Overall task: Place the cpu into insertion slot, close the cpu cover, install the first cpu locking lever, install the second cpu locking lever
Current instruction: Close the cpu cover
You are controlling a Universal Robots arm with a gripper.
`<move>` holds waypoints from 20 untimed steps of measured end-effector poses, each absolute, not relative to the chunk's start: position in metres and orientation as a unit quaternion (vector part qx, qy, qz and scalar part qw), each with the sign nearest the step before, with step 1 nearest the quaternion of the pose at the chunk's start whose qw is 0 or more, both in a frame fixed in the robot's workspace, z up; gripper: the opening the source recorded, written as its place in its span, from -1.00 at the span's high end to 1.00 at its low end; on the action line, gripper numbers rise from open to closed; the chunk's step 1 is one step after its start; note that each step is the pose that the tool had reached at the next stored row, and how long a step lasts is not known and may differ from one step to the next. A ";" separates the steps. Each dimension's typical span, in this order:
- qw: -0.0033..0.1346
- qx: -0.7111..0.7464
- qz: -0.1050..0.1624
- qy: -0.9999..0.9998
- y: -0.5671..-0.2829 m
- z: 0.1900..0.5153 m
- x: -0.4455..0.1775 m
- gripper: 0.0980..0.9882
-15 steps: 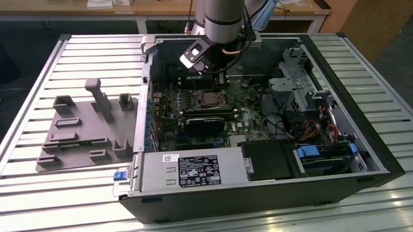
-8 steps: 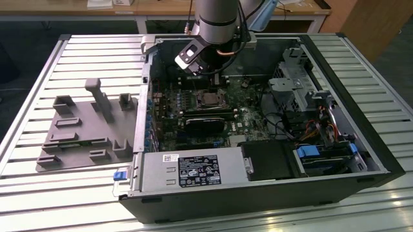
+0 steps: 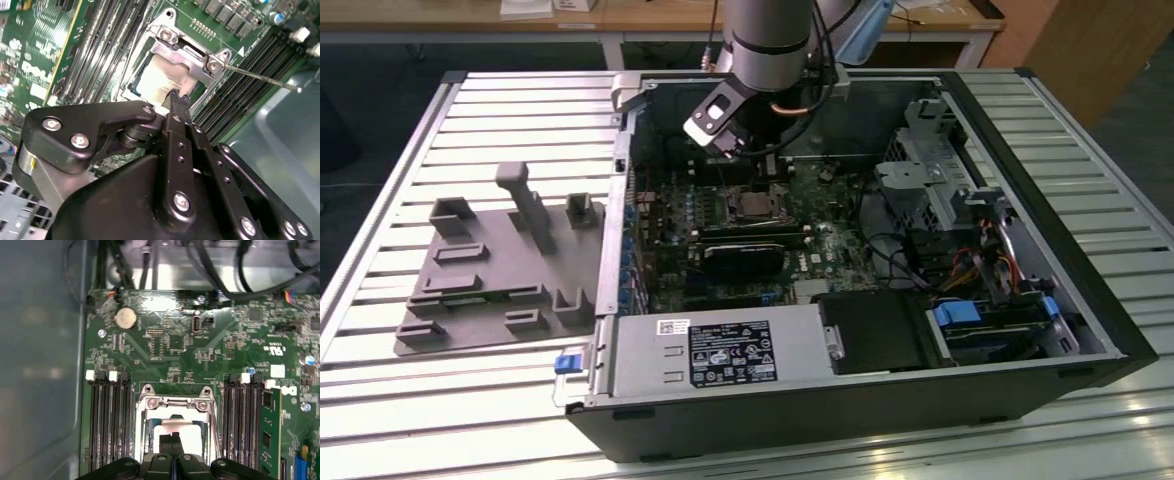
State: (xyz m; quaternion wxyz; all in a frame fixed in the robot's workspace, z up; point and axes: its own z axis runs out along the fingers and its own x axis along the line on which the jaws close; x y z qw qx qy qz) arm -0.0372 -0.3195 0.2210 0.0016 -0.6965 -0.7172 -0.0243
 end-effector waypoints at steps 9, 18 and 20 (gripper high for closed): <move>0.003 -0.635 -0.024 -0.772 -0.319 0.220 -0.037 0.99; 0.004 -0.570 -0.022 -0.821 -0.319 0.219 -0.037 0.99; 0.005 -0.555 -0.022 -0.832 -0.319 0.219 -0.037 0.99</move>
